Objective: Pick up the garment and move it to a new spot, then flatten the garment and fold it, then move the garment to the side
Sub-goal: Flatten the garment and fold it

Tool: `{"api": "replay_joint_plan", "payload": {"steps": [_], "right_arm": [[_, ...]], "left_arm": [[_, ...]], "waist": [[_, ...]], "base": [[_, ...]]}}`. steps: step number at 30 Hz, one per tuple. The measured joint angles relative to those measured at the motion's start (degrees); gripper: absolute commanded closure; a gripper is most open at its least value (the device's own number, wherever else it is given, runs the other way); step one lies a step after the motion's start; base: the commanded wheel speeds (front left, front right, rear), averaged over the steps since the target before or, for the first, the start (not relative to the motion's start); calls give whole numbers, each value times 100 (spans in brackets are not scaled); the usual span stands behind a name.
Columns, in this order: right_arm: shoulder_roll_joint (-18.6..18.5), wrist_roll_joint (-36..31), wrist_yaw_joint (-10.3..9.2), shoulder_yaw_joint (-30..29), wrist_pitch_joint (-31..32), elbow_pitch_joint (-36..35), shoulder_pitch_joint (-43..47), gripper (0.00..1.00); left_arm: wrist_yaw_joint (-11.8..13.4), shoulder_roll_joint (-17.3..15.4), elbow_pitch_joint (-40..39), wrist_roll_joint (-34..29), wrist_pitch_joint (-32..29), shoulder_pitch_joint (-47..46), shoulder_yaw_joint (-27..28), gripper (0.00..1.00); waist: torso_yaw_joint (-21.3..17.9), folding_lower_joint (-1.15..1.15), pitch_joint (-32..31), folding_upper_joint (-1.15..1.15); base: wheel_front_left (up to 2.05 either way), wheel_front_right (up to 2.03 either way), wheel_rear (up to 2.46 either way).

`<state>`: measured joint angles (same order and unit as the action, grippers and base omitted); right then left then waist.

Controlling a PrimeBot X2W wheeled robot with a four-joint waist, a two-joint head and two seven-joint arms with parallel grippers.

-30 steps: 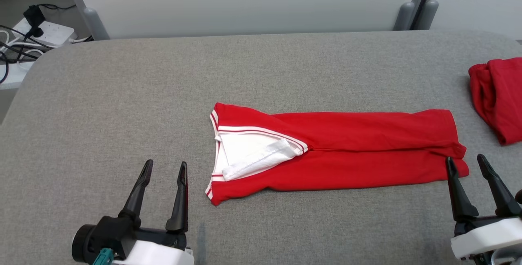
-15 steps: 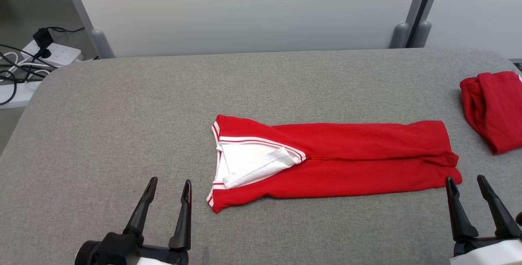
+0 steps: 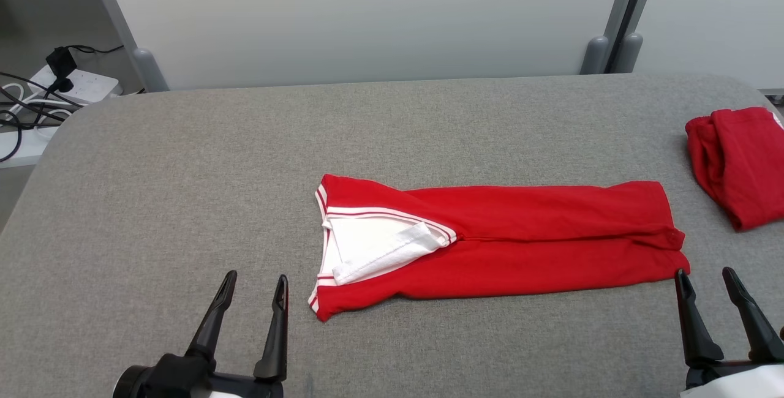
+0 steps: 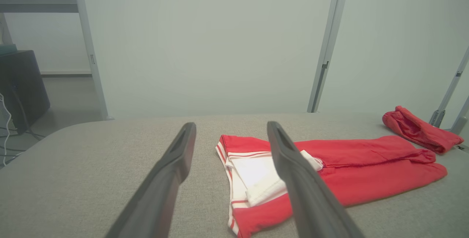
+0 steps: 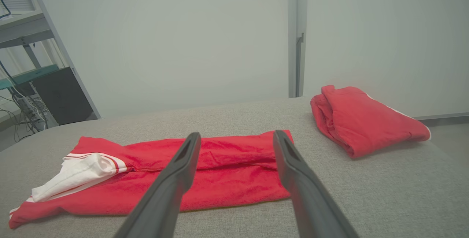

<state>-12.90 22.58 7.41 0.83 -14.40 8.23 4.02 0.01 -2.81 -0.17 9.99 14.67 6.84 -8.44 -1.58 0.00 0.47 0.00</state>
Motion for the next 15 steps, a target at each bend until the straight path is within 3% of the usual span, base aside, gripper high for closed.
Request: {"api": "replay_joint_plan", "payload": {"steps": [8,15], "right_arm": [[48,125,0,-47,0,270,-62,0],[-133,1009,-1,65,1,1767,-890,0]], "left_arm": [[-1,0,12,-51,0,0,0,0],[-40,-3,56,-101,0,-1,-87,0]], "waist": [[-10,0,6,0],[24,0,50,0]], "base": [[0,0,0],[0,0,0]]}}
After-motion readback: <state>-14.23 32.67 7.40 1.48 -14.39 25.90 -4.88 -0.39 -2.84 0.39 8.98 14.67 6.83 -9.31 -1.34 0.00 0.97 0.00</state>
